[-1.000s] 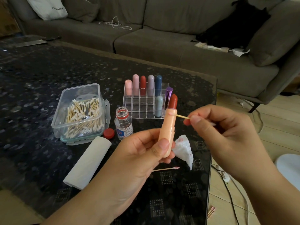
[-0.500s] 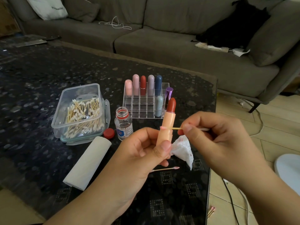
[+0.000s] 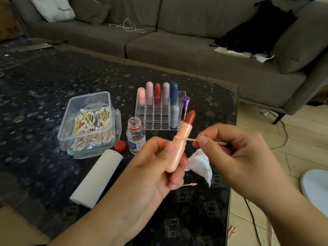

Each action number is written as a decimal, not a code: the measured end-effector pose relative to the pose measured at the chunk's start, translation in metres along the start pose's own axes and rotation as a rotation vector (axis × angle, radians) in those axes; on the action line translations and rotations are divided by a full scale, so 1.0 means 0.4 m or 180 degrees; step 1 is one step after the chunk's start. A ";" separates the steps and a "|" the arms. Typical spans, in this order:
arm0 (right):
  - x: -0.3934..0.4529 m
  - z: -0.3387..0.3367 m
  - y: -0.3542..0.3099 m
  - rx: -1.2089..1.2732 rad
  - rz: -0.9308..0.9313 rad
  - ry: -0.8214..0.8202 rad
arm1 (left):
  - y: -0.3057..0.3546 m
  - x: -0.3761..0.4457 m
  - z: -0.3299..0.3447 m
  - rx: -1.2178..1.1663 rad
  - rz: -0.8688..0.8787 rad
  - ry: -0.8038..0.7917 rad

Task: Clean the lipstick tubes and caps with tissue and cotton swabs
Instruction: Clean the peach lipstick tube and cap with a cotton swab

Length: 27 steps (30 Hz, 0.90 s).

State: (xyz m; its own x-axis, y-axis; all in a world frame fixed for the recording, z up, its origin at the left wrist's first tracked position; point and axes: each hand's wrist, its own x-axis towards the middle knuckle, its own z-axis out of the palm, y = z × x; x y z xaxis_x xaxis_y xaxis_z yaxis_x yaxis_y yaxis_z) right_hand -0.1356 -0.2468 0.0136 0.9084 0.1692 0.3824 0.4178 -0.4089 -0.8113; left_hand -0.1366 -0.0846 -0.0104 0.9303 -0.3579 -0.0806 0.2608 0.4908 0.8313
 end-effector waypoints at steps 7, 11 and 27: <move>0.000 -0.002 0.001 -0.0117 0.0049 0.0073 | 0.000 0.000 -0.008 -0.0055 0.0008 0.0117; 0.002 -0.007 0.002 -0.0292 0.0024 0.0349 | 0.005 -0.002 -0.004 0.0198 0.0064 0.0221; -0.001 -0.005 -0.004 -0.0106 0.0031 0.0100 | 0.000 0.003 0.001 0.0623 0.0218 0.0326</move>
State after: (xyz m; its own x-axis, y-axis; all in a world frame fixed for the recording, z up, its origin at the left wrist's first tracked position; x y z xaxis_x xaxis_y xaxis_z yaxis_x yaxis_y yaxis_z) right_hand -0.1369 -0.2481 0.0156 0.9111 0.1370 0.3888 0.4076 -0.4401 -0.8001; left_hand -0.1356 -0.0855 -0.0102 0.9680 -0.2417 -0.0675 0.1505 0.3440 0.9268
